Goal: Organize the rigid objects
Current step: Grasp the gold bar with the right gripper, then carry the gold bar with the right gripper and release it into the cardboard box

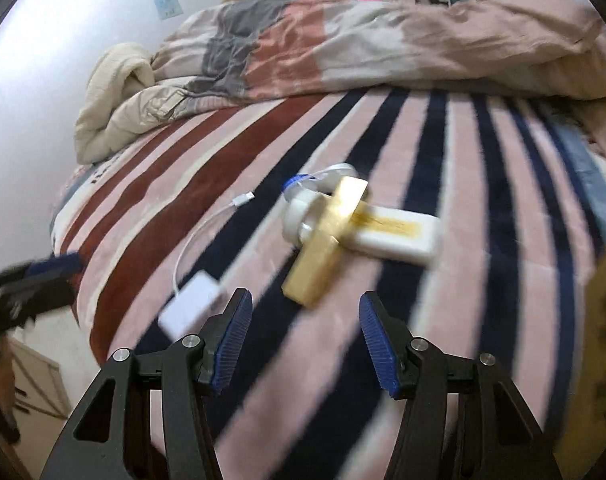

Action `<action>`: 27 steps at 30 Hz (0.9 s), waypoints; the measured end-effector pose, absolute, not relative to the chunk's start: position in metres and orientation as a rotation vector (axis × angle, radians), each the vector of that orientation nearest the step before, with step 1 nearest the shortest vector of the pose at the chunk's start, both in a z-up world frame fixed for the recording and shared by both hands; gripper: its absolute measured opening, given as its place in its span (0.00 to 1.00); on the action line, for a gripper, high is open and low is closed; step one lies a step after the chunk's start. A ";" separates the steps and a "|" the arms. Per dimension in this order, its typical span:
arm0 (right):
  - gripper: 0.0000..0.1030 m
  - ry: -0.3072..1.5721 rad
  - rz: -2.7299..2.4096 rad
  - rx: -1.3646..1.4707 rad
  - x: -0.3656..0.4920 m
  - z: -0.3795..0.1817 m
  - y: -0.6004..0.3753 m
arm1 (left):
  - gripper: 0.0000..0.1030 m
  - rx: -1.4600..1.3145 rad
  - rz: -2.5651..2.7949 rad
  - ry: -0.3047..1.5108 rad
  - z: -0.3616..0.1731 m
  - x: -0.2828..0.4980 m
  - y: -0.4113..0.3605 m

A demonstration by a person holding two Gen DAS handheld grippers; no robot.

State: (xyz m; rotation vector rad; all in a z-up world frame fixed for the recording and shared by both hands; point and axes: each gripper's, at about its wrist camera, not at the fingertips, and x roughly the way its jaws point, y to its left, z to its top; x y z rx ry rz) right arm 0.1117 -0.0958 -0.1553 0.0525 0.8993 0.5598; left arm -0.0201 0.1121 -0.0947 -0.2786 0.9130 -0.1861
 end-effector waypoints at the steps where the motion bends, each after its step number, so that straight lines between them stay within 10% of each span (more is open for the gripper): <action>1: 0.44 0.903 0.548 0.048 0.118 -0.158 -0.092 | 0.74 -0.280 -0.181 0.914 -0.095 -0.020 0.114; 7: 0.14 0.930 0.526 0.058 0.117 -0.160 -0.101 | 0.74 -0.278 -0.173 0.905 -0.089 -0.022 0.117; 27: 0.19 0.994 0.627 0.024 0.064 -0.171 -0.134 | 0.74 -0.221 -0.195 0.919 -0.065 -0.036 0.083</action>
